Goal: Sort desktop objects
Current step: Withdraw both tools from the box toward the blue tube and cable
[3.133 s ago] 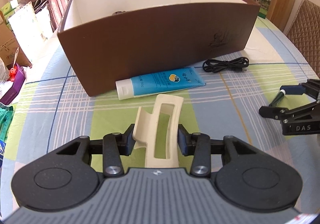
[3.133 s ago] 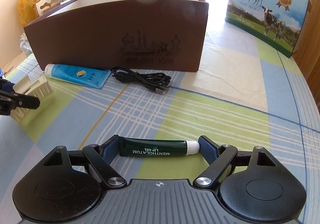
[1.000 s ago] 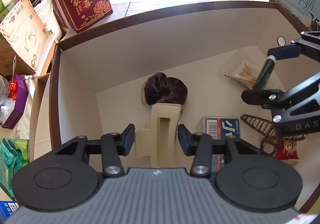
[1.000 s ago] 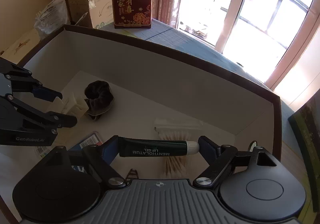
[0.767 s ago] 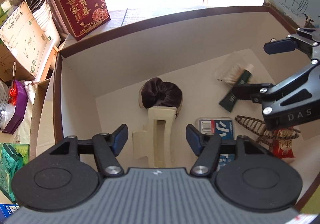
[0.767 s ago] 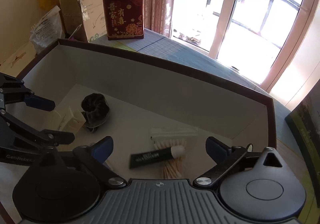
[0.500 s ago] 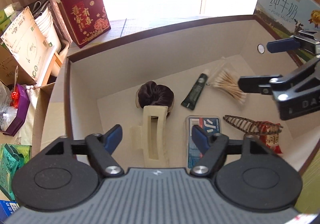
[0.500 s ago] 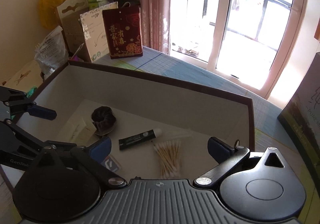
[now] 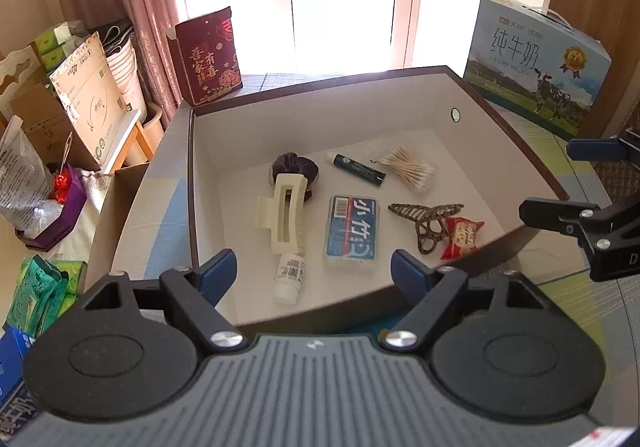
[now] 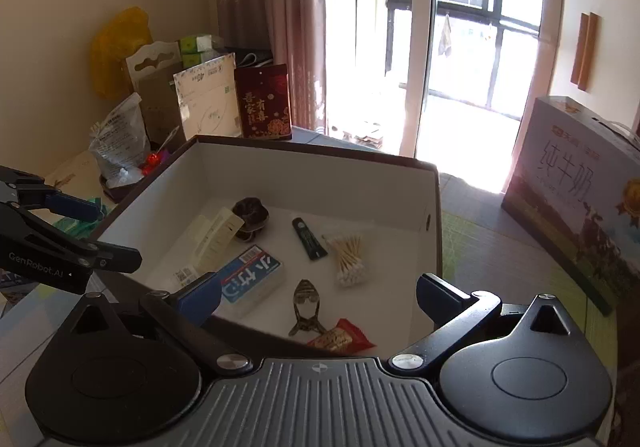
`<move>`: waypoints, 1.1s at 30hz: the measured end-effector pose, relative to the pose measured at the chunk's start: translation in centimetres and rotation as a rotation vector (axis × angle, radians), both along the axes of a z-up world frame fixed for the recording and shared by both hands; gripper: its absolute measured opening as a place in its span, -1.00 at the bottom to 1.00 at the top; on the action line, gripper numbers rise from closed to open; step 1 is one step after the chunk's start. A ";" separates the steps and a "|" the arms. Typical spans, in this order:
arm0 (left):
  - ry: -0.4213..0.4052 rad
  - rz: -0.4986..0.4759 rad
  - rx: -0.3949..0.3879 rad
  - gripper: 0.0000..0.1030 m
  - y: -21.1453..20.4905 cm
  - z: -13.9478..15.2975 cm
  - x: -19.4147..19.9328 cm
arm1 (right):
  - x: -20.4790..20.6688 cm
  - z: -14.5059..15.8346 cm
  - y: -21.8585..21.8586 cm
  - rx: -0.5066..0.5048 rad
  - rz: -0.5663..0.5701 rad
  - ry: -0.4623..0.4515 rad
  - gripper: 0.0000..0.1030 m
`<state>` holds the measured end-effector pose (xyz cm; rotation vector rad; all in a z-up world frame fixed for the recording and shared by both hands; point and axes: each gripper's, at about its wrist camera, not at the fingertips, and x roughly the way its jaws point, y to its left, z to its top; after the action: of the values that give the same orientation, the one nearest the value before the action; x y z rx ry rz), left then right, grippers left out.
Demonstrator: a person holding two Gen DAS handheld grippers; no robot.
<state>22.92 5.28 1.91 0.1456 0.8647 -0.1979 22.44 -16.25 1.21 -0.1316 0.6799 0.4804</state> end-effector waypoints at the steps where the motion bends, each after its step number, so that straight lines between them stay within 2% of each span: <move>1: -0.007 0.006 0.002 0.59 -0.2 0.3 -1.1 | -1.0 0.1 -0.3 0.006 -0.006 -0.002 0.96; 9: -0.043 0.054 -0.001 0.64 -1.5 1.6 -8.6 | -8.0 1.0 -2.3 0.023 -0.022 -0.021 0.96; 17: -0.068 0.079 -0.003 0.67 -2.7 2.1 -13.6 | -12.0 1.3 -3.4 0.035 -0.027 -0.026 0.96; 26: -0.083 0.052 -0.022 0.67 -3.1 1.5 -15.5 | -13.6 0.7 -4.1 0.054 -0.033 -0.027 0.96; 33: -0.053 0.019 -0.042 0.66 -1.4 -2.2 -15.4 | -13.3 -2.7 -4.4 0.024 -0.089 0.036 0.96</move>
<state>7.49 3.89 -0.33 0.1032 0.8080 -0.1937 9.16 -20.60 -1.52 -0.0696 0.7117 0.4059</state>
